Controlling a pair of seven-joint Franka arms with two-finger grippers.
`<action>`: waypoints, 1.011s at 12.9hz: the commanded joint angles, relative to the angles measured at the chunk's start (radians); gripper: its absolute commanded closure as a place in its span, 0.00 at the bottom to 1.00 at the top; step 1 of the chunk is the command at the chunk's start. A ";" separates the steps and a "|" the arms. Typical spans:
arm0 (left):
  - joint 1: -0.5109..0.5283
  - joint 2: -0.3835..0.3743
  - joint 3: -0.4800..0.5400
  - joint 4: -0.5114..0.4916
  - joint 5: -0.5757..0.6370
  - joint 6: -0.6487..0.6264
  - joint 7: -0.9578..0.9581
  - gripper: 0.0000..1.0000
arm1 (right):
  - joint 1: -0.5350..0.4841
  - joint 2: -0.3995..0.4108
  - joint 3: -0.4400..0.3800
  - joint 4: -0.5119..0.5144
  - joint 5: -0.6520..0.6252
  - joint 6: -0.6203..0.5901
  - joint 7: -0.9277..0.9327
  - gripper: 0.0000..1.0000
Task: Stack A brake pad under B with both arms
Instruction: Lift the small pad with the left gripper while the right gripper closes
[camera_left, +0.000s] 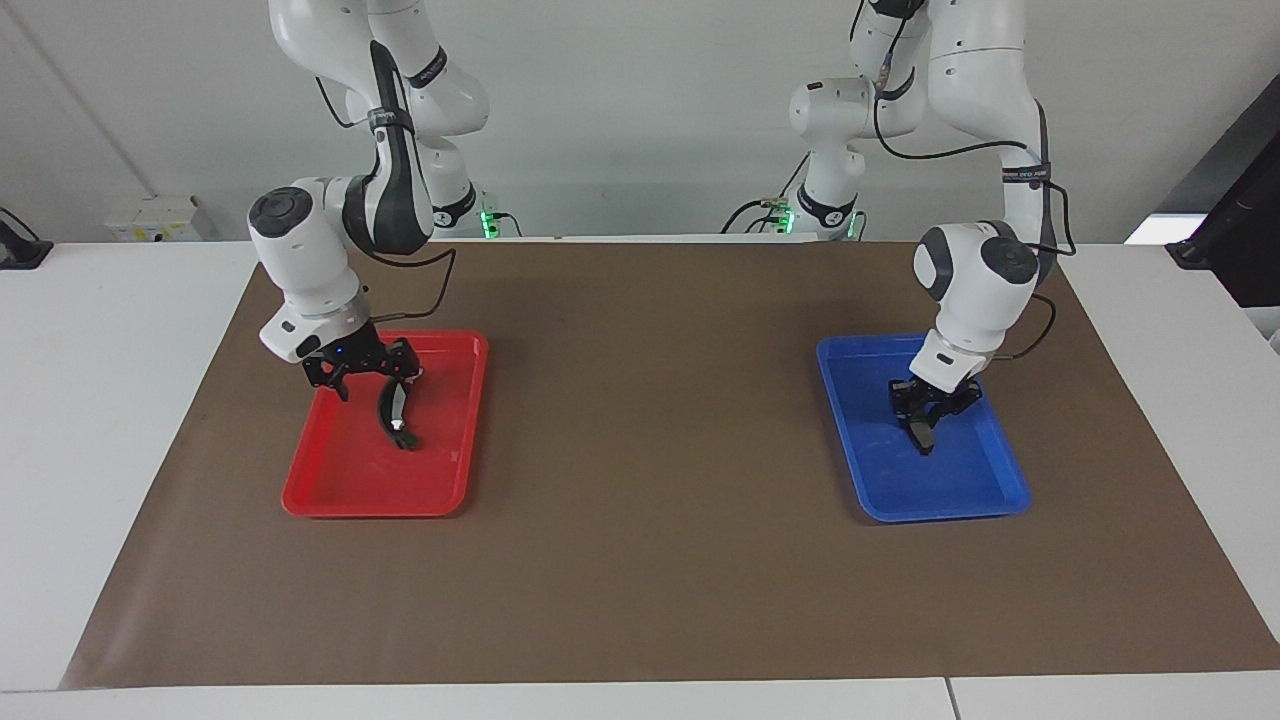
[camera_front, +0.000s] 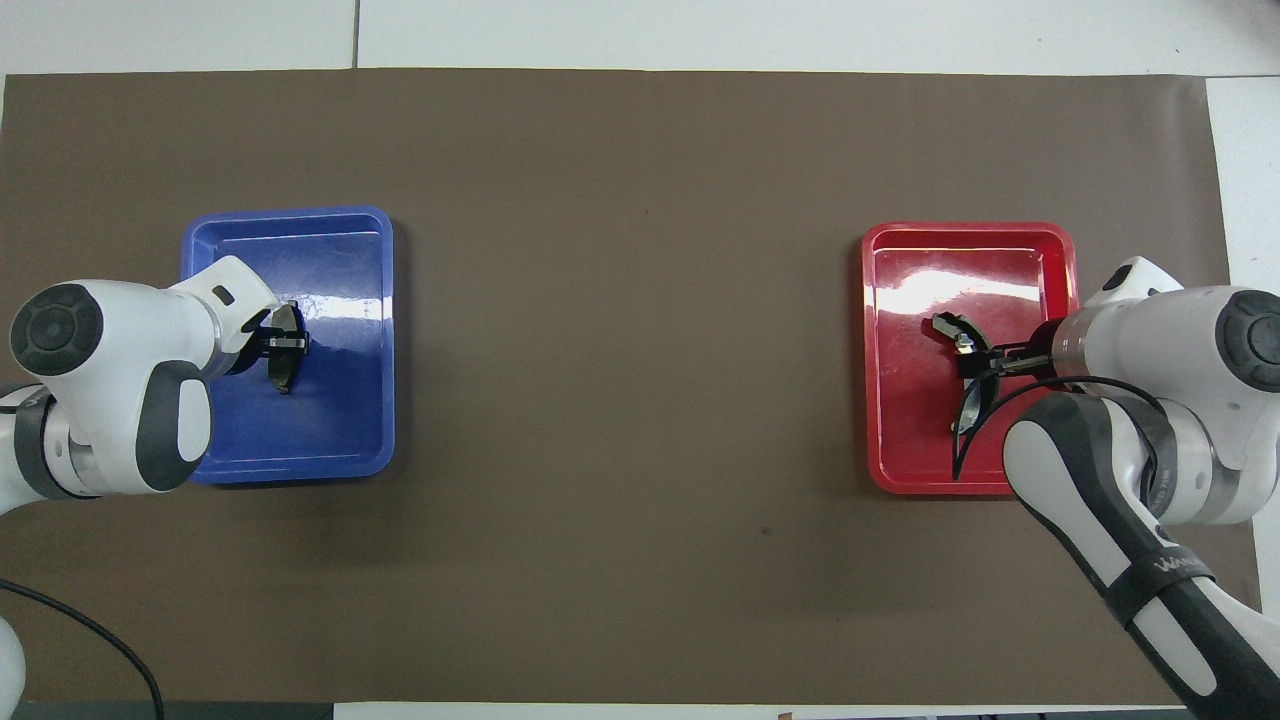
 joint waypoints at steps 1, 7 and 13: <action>-0.010 -0.033 0.002 0.056 0.006 -0.117 -0.019 0.98 | -0.008 0.012 0.003 -0.030 0.031 0.046 -0.051 0.00; -0.182 -0.010 0.001 0.246 0.007 -0.303 -0.197 1.00 | -0.007 0.063 0.003 -0.048 0.039 0.092 -0.045 0.00; -0.430 0.077 0.001 0.303 0.007 -0.225 -0.479 0.98 | -0.005 0.063 0.003 -0.042 0.039 0.086 -0.047 0.18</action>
